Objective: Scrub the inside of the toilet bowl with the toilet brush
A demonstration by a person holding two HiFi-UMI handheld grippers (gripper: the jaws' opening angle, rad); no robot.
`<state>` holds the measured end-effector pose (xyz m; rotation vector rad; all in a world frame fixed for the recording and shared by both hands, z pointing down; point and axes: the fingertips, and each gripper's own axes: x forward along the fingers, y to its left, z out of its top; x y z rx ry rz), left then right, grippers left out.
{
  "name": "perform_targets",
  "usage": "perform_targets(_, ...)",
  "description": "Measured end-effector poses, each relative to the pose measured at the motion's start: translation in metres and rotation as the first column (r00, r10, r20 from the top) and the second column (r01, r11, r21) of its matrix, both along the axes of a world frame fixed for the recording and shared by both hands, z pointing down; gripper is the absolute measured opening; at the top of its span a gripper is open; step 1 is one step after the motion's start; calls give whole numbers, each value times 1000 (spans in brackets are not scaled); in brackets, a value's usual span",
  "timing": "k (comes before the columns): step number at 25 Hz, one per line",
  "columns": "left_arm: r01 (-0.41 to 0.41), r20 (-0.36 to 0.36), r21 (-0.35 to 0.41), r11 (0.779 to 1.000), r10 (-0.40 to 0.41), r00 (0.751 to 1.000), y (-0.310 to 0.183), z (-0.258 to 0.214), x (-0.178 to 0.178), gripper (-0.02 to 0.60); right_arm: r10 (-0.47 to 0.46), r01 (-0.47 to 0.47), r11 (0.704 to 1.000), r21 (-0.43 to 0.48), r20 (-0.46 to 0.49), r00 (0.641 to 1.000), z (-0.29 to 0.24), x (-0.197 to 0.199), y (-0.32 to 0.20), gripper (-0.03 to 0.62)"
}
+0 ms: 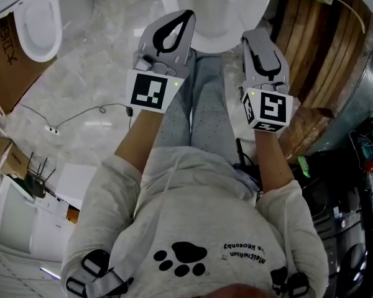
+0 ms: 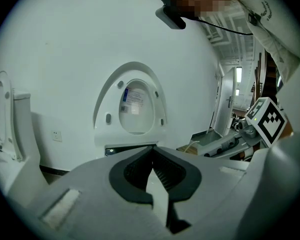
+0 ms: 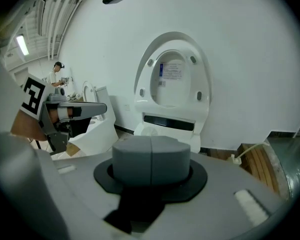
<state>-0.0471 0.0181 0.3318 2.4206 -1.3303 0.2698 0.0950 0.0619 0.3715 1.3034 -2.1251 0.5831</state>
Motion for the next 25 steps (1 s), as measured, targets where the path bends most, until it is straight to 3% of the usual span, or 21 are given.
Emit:
perform_targets(14,25,23,-85,996,-23,999,16,59,-16,-2,-62,54,981,-188,-37,997,82,-4,39,150)
perform_targets(25,42,20,-159,986,-39,999,28,90,-17,-2,-98,80,961,-263,-58,993,116,-6,61,150)
